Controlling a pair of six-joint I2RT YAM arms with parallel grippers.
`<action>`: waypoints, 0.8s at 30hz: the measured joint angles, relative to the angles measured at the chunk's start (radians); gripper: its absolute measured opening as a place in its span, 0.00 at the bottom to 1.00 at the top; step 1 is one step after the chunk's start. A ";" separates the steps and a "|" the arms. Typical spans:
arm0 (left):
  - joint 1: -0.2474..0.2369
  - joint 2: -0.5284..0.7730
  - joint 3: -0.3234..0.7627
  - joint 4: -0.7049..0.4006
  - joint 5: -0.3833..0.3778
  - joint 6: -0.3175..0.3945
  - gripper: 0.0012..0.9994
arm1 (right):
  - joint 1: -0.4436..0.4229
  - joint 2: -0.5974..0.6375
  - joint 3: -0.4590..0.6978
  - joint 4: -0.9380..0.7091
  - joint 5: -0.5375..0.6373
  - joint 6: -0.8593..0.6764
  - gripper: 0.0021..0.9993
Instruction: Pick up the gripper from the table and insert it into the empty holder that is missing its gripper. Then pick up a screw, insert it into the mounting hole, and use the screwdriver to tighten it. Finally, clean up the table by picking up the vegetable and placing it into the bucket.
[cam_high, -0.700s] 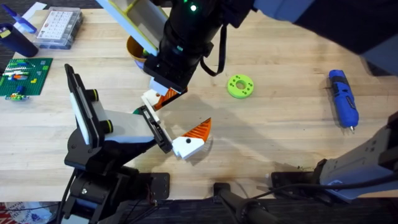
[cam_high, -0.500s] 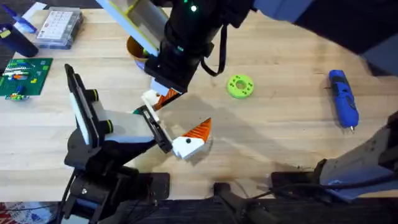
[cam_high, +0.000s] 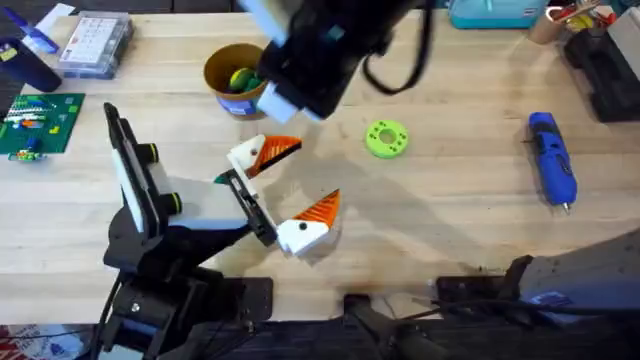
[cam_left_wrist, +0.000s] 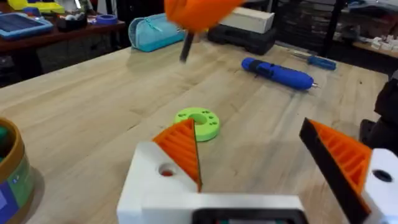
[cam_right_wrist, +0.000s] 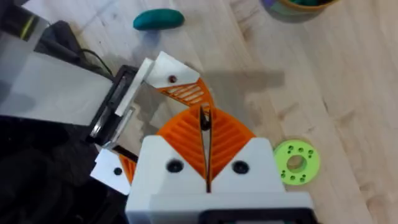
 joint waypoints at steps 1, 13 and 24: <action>0.000 0.000 0.000 0.000 0.000 0.000 0.99 | -0.007 -0.014 0.002 0.000 0.000 0.000 0.01; 0.000 0.000 0.000 0.000 0.000 0.000 0.99 | -0.036 -0.042 0.016 0.010 0.000 0.000 0.01; 0.000 0.000 0.000 0.000 0.000 0.000 0.99 | 0.014 0.029 0.016 0.025 0.000 -0.037 0.01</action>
